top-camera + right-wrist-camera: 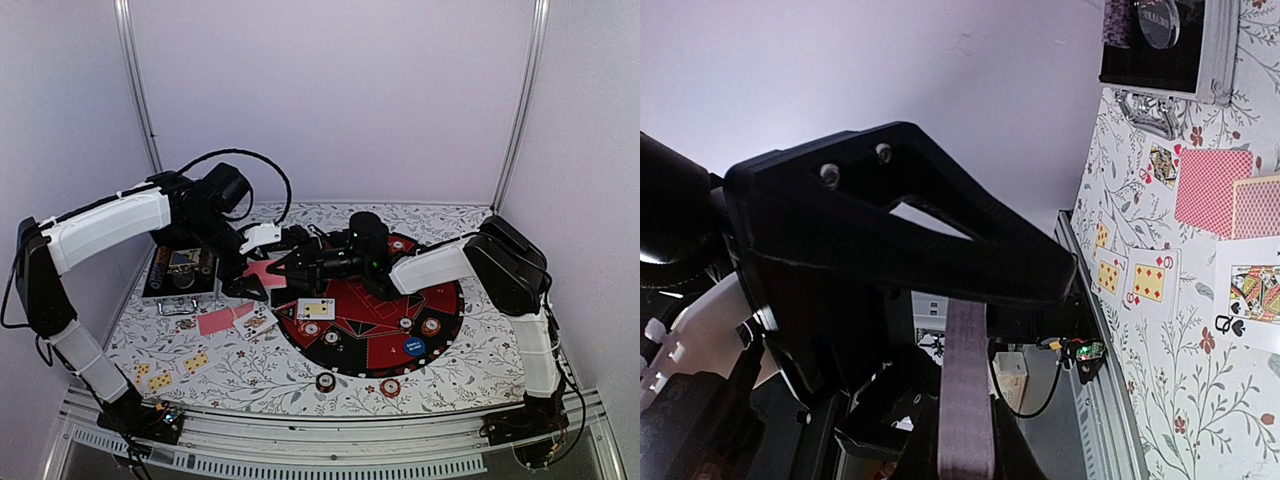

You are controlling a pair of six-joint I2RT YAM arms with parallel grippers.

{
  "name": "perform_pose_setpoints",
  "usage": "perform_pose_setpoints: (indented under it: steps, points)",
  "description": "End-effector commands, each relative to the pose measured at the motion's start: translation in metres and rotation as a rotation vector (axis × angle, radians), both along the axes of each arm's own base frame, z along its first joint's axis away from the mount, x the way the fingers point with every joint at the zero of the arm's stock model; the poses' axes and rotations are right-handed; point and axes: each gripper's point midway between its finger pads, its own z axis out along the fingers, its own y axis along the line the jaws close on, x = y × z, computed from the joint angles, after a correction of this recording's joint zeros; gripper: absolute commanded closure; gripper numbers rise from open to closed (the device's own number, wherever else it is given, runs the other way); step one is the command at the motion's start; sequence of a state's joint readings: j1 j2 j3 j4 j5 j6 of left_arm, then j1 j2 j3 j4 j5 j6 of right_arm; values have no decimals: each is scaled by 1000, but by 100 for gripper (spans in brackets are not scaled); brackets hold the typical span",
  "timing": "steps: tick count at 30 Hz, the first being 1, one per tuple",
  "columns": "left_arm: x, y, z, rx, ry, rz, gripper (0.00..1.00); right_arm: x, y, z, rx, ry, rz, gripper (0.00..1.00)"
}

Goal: Distribute texas hold em gaming equipment

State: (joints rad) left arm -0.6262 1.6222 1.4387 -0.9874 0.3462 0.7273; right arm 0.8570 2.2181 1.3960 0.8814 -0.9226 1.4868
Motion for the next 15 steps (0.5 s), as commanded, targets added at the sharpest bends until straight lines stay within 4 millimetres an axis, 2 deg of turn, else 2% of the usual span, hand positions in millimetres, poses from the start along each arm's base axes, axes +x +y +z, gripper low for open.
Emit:
perform_pose_setpoints:
  steps: [1, 11, 15]
  points:
    - [-3, 1, 6, -34, -16, -20, 0, -7, -3, 17, 46, -34, 19, 100]
    - [3, 1, 0, -13, -26, -24, 10, -7, -2, 11, 30, -20, 25, 100]
    - [-2, 1, -6, 1, -19, -39, 4, -8, -1, 11, 26, -17, 29, 100]
